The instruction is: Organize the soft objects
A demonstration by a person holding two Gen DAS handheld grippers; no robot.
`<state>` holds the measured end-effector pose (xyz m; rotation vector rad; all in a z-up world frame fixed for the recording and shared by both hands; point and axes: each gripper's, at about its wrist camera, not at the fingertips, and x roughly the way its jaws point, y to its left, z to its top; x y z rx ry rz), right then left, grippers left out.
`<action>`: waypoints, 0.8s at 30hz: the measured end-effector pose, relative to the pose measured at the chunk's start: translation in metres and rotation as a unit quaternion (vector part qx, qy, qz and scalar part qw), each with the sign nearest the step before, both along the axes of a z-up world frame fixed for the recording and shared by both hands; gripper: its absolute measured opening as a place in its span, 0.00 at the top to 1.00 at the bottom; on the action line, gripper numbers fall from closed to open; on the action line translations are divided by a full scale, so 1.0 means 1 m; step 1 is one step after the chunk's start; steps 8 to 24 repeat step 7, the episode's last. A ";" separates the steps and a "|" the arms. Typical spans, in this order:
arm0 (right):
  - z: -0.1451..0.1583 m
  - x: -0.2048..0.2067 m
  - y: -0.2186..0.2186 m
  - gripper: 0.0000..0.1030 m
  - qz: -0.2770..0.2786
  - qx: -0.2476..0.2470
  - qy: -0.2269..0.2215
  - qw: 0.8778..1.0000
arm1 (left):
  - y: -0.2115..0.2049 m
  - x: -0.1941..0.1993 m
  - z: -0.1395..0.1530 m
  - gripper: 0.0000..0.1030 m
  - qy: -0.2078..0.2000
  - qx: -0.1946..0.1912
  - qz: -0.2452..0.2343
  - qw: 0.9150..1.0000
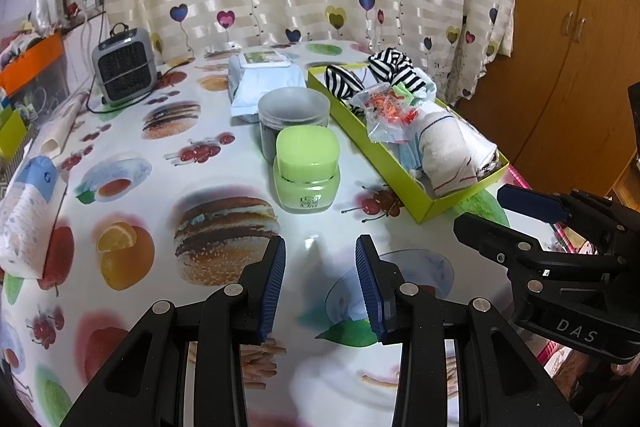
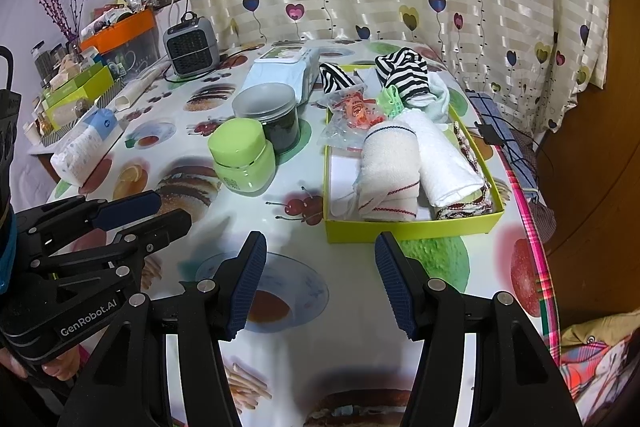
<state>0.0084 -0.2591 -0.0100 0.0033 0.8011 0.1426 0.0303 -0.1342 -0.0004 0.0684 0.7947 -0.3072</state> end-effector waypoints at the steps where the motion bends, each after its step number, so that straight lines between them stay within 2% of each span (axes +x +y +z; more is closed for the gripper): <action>1: -0.001 -0.001 -0.001 0.44 0.000 0.000 0.000 1.000 | -0.001 -0.001 -0.001 0.67 -0.002 0.000 -0.001 1.000; 24: 0.002 -0.001 -0.001 0.44 -0.003 0.000 0.001 1.000 | -0.002 -0.004 0.000 0.67 -0.002 0.001 -0.002 1.000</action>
